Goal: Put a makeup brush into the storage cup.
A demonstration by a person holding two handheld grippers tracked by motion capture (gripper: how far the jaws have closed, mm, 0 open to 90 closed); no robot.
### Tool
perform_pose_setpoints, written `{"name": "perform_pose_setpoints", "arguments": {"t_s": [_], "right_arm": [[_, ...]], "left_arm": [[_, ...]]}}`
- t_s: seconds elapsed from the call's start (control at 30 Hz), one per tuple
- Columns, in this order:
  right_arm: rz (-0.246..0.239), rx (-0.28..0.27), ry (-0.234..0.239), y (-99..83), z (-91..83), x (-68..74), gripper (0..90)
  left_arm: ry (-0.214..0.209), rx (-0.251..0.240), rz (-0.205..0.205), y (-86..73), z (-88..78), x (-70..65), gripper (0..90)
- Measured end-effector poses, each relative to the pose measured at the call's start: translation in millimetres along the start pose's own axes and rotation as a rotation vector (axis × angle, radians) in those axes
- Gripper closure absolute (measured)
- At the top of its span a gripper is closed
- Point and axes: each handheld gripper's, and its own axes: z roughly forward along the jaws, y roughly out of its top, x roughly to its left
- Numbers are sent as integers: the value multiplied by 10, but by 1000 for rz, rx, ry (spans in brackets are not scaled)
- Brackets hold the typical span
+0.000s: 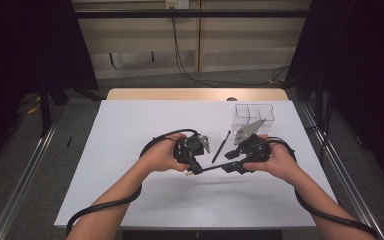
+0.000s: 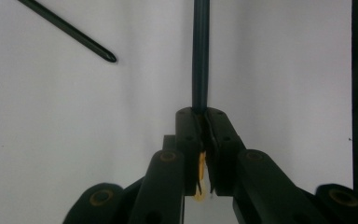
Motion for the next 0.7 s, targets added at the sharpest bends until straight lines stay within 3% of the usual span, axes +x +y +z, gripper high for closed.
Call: {"name": "perform_pose_setpoints", "arguments": {"t_s": [0.3, 0.43, 0.53, 0.7], "right_arm": [[-68, 45, 7, 43, 85, 36, 584], [-66, 61, 34, 31, 129, 38, 643], [-85, 70, 19, 2, 137, 43, 731], [-90, 82, 26, -55, 149, 39, 767]], "left_arm": [[-3, -7, 19, 33, 7, -8, 845], [-9, -12, 16, 51, 4, -24, 845], [-22, -7, 21, 54, 14, -29, 844], [-43, -27, 30, 46, 18, -23, 842]]}}
